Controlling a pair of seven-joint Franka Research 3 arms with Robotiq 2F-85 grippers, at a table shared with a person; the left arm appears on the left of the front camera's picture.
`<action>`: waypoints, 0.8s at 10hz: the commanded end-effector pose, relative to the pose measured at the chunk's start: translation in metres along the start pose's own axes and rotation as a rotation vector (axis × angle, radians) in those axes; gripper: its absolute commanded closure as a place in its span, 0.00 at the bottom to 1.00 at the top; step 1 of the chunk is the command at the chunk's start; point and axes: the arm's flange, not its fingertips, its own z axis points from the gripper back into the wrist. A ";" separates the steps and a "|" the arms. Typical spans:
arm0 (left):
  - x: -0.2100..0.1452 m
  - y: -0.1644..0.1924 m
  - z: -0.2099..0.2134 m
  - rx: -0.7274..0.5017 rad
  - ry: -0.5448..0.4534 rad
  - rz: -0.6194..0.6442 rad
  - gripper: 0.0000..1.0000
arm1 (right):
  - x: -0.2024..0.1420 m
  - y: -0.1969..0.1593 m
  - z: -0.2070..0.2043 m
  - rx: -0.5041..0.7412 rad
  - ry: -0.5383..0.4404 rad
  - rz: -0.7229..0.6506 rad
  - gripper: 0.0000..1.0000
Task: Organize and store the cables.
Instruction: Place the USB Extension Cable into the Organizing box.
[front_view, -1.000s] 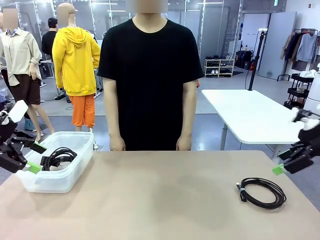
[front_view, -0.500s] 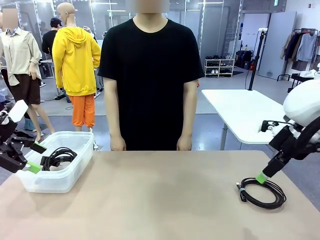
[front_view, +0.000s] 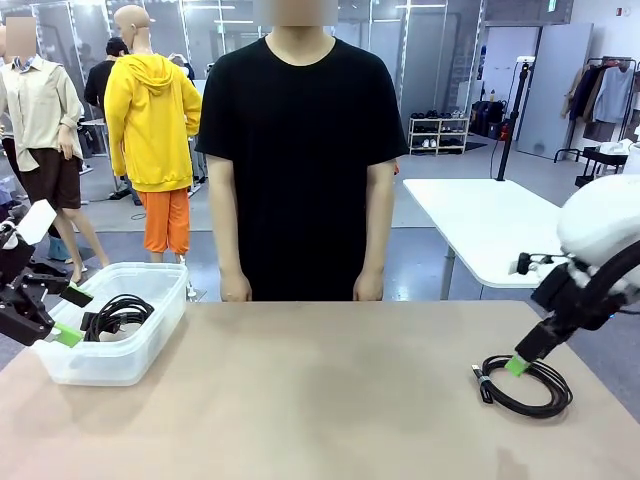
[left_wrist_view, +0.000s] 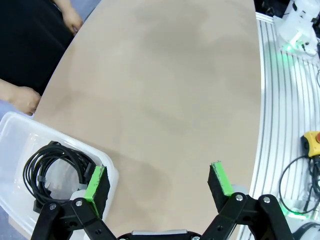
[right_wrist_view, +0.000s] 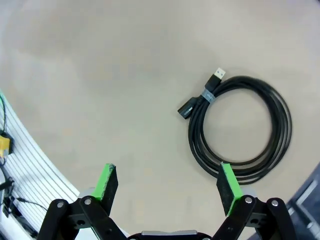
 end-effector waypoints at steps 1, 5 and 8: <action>0.002 0.001 0.000 0.005 0.001 0.011 0.00 | 0.031 -0.006 -0.025 -0.056 0.053 -0.164 0.00; 0.002 0.001 0.000 0.005 0.001 0.011 0.00 | 0.058 -0.017 -0.077 -0.149 0.126 -0.321 0.00; 0.002 0.001 0.000 0.005 0.001 0.011 0.00 | 0.069 -0.023 -0.104 -0.226 0.146 -0.455 0.00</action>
